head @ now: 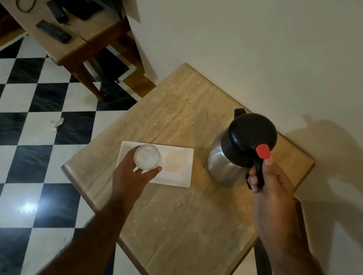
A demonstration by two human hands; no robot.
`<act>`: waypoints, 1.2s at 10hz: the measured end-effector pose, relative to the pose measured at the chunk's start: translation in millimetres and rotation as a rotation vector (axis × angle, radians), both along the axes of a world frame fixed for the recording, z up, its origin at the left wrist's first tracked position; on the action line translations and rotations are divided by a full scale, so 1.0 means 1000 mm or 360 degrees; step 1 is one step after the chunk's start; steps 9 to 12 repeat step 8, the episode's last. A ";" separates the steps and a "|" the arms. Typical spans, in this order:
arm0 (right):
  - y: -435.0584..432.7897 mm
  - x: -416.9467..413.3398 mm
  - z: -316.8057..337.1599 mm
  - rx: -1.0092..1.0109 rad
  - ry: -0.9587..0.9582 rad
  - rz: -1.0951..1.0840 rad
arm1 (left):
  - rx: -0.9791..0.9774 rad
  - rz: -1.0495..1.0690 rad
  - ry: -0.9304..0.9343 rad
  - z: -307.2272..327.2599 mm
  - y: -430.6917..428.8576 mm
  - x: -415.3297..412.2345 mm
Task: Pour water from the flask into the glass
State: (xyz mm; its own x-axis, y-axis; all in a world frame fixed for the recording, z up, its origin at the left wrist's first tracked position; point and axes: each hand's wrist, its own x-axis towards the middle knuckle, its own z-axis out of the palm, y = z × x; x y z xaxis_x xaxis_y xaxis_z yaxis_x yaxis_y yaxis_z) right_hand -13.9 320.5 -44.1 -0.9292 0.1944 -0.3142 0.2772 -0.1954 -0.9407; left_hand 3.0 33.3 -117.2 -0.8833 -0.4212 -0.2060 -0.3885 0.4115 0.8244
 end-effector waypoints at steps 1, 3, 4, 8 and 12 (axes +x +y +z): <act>0.000 0.003 -0.008 -0.0001 -0.0010 -0.0019 | 0.0012 -0.0007 -0.0016 -0.008 0.002 -0.004; 0.001 0.009 -0.021 -0.0014 -0.0025 -0.0056 | 0.0123 0.0030 -0.0018 -0.016 0.007 -0.008; 0.002 0.009 -0.027 0.0024 -0.0003 -0.0041 | 0.0132 0.0040 0.0003 -0.021 0.009 -0.008; 0.005 0.026 -0.033 0.0199 0.0017 -0.0031 | 0.0015 0.0039 -0.0002 -0.024 0.014 -0.009; 0.005 0.026 -0.033 0.0199 0.0017 -0.0031 | 0.0015 0.0039 -0.0002 -0.024 0.014 -0.009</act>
